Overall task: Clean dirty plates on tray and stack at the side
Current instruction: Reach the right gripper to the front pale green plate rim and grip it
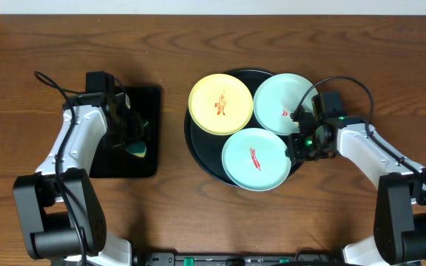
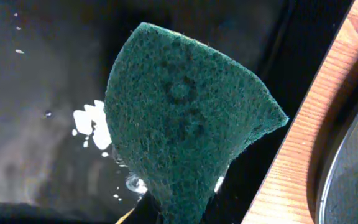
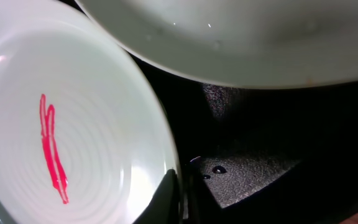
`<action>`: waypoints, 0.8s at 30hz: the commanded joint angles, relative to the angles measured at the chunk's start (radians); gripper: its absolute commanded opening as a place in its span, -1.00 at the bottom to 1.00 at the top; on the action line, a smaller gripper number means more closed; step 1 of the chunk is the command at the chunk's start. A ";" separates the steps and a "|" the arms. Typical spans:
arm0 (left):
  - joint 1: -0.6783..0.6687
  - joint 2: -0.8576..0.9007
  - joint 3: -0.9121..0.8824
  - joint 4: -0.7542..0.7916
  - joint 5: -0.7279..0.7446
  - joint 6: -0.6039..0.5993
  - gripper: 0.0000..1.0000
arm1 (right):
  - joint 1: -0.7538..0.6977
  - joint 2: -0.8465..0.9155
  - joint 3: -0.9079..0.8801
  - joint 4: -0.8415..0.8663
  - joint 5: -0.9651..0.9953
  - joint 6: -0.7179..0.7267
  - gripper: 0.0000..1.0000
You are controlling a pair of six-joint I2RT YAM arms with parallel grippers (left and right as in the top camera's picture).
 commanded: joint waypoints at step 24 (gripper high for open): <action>0.000 -0.088 0.020 0.000 0.016 -0.009 -0.85 | 0.019 0.006 0.015 0.002 -0.005 0.047 -0.98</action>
